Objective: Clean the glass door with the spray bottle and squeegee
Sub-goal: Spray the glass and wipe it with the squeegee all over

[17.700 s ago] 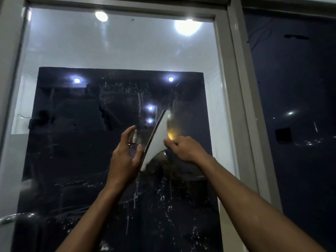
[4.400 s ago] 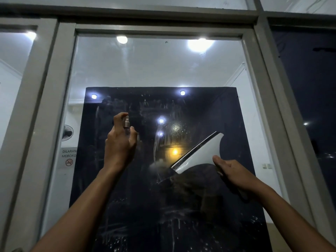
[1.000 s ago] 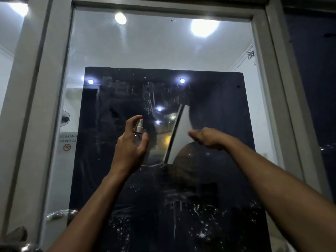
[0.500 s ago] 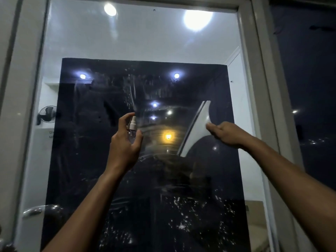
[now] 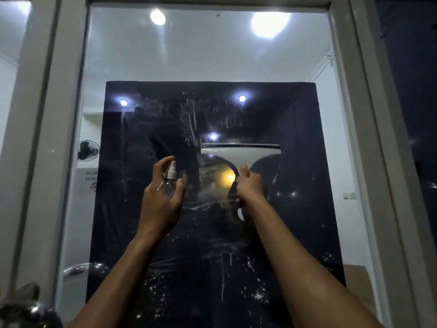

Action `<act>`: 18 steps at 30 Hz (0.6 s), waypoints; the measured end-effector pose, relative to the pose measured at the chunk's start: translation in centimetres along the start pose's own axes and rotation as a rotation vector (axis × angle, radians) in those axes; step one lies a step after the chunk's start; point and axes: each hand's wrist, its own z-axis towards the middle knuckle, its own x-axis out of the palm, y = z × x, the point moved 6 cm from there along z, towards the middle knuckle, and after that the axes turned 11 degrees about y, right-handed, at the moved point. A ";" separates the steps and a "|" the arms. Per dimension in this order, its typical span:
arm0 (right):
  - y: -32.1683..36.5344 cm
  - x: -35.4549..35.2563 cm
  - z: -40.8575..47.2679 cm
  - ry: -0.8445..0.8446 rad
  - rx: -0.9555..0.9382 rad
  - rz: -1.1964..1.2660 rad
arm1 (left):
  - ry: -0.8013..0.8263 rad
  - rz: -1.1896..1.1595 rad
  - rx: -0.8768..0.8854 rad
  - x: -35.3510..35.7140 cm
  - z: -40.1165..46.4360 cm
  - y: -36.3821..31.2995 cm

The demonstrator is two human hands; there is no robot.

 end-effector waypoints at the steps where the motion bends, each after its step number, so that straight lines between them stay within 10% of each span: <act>1: -1.4 0.2 -0.4 -0.013 -0.005 -0.012 | -0.001 -0.009 -0.004 0.1 -0.3 0.2; 10: -10.8 -0.2 -6.7 -0.005 0.015 -0.077 | 0.038 -0.033 -0.047 1.2 -2.2 1.7; 18: -0.2 1.0 -4.4 0.136 -0.420 -0.525 | 0.040 -0.052 -0.024 0.2 -0.9 1.2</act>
